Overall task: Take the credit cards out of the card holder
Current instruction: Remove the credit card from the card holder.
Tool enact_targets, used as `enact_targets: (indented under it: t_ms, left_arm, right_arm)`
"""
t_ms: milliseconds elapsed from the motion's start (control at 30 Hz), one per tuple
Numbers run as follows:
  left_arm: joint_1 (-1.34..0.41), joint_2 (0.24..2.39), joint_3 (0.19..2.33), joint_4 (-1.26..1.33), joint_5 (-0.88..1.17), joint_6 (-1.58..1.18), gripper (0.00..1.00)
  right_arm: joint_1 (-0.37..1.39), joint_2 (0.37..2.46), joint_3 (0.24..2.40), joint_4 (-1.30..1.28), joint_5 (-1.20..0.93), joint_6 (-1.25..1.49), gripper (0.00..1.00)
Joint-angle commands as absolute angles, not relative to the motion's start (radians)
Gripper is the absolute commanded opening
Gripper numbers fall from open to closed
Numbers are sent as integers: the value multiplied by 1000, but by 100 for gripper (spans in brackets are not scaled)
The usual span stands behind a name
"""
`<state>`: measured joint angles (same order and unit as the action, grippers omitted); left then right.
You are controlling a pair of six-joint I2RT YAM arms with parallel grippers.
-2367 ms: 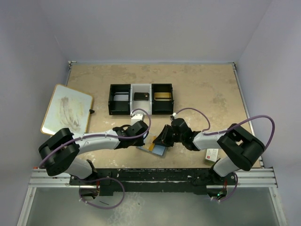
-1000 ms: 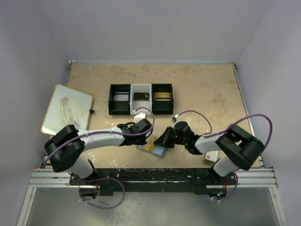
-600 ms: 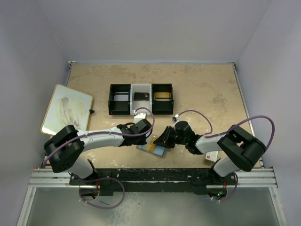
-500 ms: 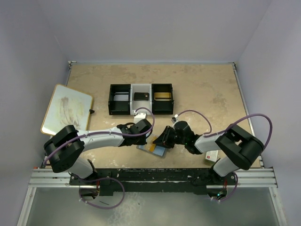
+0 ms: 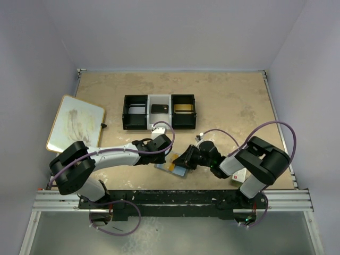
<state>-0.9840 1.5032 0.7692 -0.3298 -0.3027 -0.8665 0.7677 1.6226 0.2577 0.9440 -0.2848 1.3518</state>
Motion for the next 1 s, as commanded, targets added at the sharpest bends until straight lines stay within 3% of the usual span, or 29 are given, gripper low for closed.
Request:
enact_targets:
  t_ms: [0,200,500,967]
  left_arm:
    - [-989,1498,767,-357,-295,-828,15]
    - [-989,1502,776,-392,-314,-803,15]
    - [-1004,1504,807,-422,-347,-796,16]
    - [-1012,1497,790,-408,-366,-816,16]
  right_arm:
    - [775,1634,260,1011,-304,1355,22]
    - [773,1655,264,1001,-321,1360,22]
    - [765,1646,264,1038,-319,1349,1]
    - [749,1508,271,786,-268,1296,0]
